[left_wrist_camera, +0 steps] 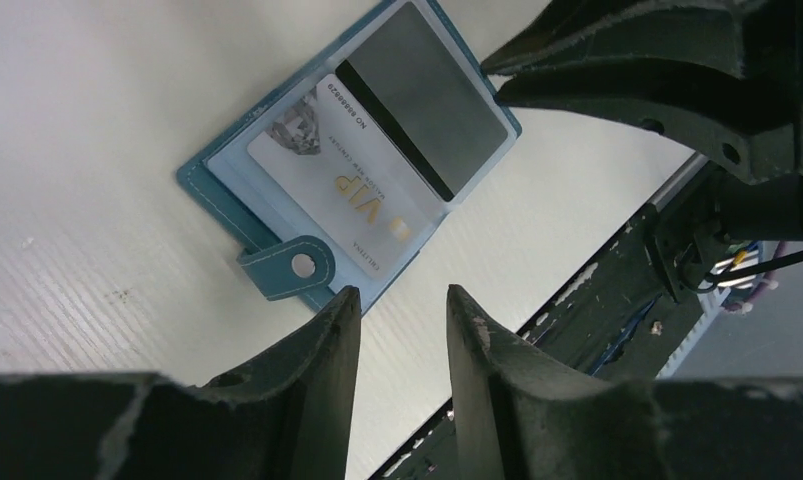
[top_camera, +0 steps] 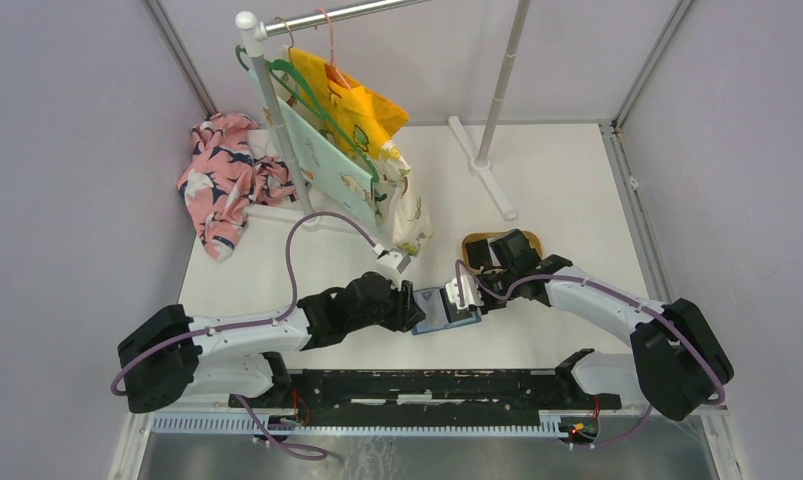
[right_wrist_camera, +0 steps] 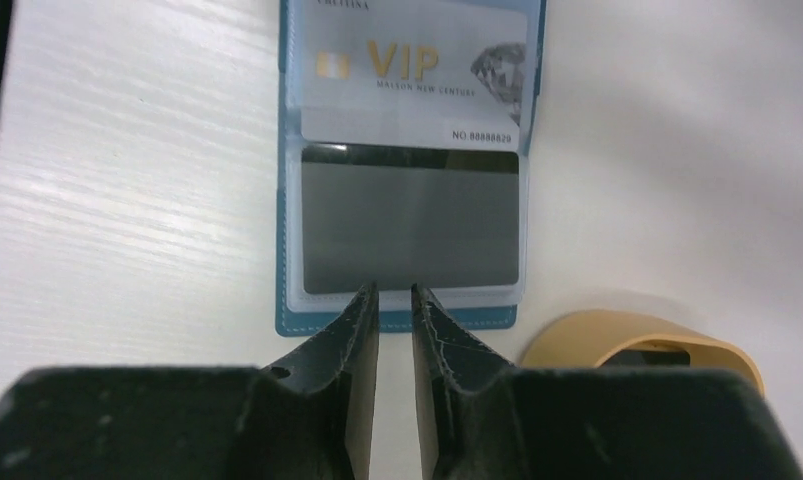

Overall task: Put the credit cards into the card holder
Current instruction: Turn over the card slot in the card holder.

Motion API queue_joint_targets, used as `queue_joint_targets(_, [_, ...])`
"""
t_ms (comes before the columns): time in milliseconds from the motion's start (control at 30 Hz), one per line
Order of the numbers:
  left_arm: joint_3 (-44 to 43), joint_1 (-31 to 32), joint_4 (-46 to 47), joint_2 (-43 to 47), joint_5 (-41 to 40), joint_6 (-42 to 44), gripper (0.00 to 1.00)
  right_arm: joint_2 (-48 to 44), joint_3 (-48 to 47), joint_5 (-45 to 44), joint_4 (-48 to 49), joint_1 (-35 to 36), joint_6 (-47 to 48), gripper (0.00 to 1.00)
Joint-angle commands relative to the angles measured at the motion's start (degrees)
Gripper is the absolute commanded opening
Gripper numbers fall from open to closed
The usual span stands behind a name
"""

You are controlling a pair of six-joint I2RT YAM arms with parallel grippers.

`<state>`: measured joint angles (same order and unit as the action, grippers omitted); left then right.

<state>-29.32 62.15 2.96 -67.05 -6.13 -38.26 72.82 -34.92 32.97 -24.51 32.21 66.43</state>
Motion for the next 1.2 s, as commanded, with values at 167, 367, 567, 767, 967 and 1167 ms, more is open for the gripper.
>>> queue_joint_targets(167, [5.5, -5.3, 13.6, -2.4, 5.4, -6.6, 0.47, 1.1, -1.2, 12.7, 4.2, 1.6, -6.1, 0.2])
queue_joint_targets(367, [6.5, -7.1, 18.3, -5.5, 8.6, -7.6, 0.47, 3.9, -1.4, 9.0, 5.8, 2.8, -8.1, 0.19])
queue_joint_targets(567, [6.9, -7.8, 19.7, -6.1, 9.3, -7.1, 0.46, 5.0, -1.8, 7.9, 6.2, 3.1, -9.0, 0.19])
queue_joint_targets(767, [8.6, -8.1, 23.7, -3.8, 11.0, -7.2, 0.43, 5.0, -1.9, 7.8, 6.2, 3.2, -9.1, 0.18])
queue_joint_targets(967, [9.0, -8.2, 25.3, -5.6, 11.2, -7.4, 0.41, 5.1, -1.8, 11.1, 9.7, 3.2, -13.8, 0.17])
queue_joint_targets(1167, [9.6, -8.8, 27.8, -8.6, 10.6, -7.8, 0.41, 7.2, -1.5, 7.0, 17.4, 5.6, -21.2, 0.13])
